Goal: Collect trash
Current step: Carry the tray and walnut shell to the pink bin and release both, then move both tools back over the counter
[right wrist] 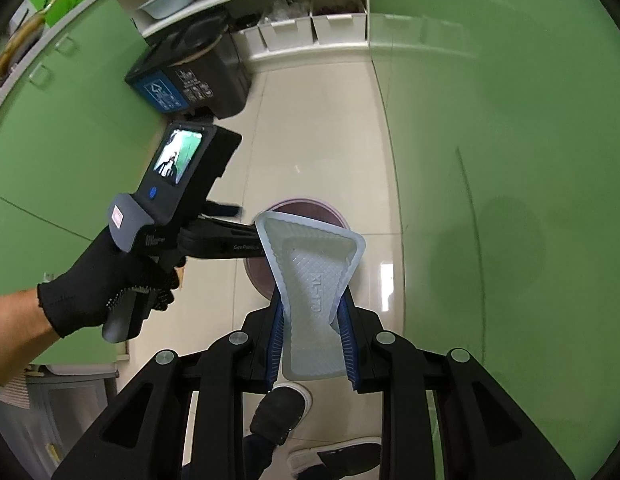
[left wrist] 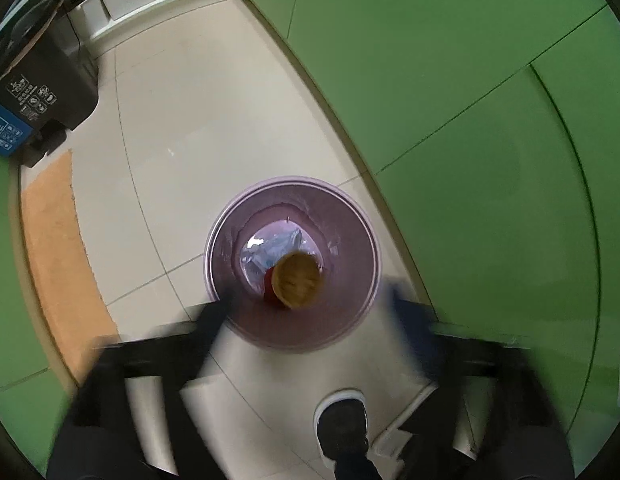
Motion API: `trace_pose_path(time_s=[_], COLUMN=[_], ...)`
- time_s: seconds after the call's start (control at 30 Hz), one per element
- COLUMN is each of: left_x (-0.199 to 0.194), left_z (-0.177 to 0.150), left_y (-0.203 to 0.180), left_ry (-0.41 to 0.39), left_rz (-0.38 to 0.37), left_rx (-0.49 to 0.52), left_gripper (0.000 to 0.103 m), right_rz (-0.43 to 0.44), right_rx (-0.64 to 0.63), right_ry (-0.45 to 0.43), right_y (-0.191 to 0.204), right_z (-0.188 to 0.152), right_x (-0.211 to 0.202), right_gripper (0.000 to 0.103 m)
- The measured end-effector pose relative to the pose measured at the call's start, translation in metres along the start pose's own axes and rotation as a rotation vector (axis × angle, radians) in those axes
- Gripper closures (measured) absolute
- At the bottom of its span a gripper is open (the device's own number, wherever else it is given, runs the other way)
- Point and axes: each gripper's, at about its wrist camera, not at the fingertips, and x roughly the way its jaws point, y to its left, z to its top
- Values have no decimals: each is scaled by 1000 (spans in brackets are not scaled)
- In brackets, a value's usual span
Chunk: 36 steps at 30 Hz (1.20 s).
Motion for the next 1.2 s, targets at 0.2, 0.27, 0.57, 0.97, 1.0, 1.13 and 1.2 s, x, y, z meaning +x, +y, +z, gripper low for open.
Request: trace_pose_path(time_s=[0.2,0.27,0.57,0.97,1.0,1.13,1.2], left_x=[0,-6,-66,-88,-87,-81,-81], left_z=[-2,-5,-51,-111,-114,-126,-132], left_y=[6,8,50,78,80,87,88], left_ry=[7,4,-23,-71,-75,-78,-77], left_rz=[4,13,81,62,61,54,52], left_rx=[-17,-21,-127,-228,-238,-277,-286], left_gripper=[3,3,3,3,3,3,3], right_rz=[-6,0,43,73,71,52,36], right_rx=[16,18,-36,-129,-133,-150,-155], right_ry=[11,10,12,70,69,76,73], right_y=[0,2,19,35,36,39,40], right_z=[-1,3,24,40,40,40,39], right_x=[12,14,48,165,170,190,193], right_gripper=[78,78,78,66,58,11,7])
